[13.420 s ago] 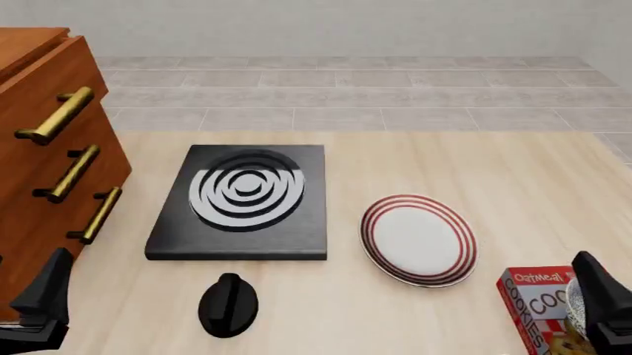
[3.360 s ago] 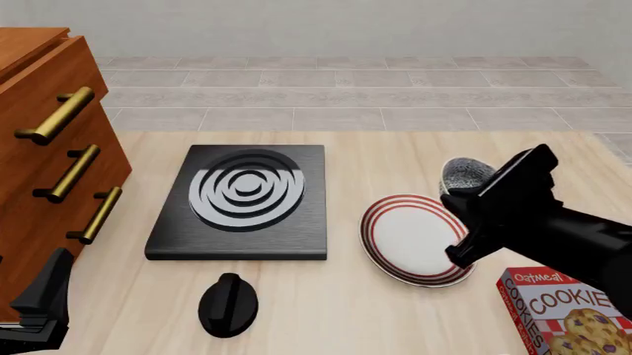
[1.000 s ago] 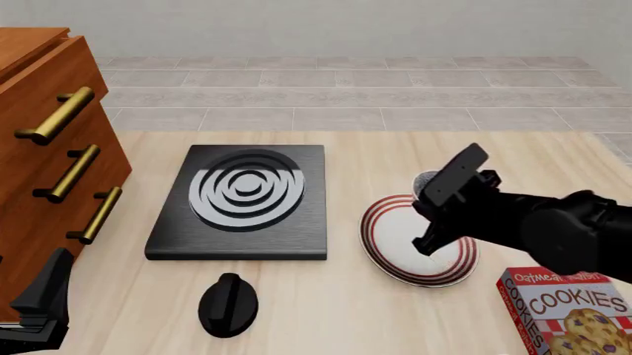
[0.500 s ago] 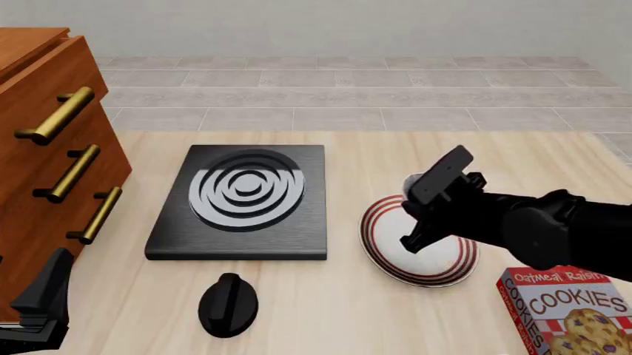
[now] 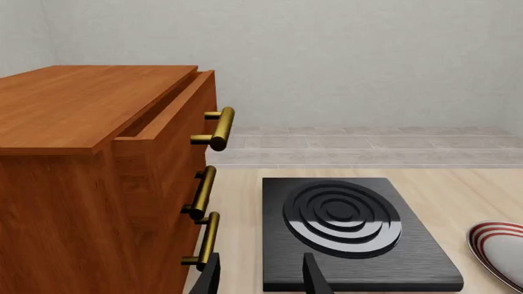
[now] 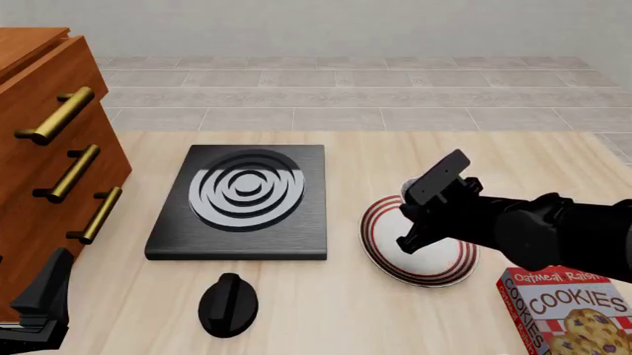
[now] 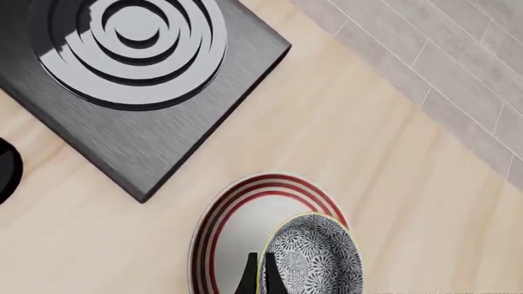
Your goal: Pick the akita bowl on the cookies box and place it on the plate.
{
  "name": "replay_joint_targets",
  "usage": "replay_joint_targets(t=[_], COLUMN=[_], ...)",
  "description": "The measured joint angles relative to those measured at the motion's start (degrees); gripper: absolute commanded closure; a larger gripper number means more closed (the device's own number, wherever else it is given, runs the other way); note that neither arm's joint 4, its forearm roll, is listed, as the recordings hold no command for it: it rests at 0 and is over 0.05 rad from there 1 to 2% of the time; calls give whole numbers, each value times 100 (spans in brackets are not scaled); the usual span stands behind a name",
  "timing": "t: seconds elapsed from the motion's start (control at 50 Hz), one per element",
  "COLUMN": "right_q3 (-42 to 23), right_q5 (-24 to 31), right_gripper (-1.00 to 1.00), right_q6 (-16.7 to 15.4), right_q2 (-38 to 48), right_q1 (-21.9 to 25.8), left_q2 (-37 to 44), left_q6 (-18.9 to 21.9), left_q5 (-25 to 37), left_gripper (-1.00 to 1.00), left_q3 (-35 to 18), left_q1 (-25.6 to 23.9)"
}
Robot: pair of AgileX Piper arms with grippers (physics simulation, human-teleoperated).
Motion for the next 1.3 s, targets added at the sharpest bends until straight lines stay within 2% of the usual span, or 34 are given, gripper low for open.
replay_joint_targets(t=[0.92, 1.3], right_q3=[-29, -14], right_q5=[-217, -302], right_gripper=[100, 100], right_q6=[191, 445], right_q2=[230, 265], right_q1=[-48, -17], left_q2=[0, 0], left_q6=[0, 0], left_q5=[0, 0], left_gripper=[-100, -100], left_q3=[0, 0], left_q1=[0, 0])
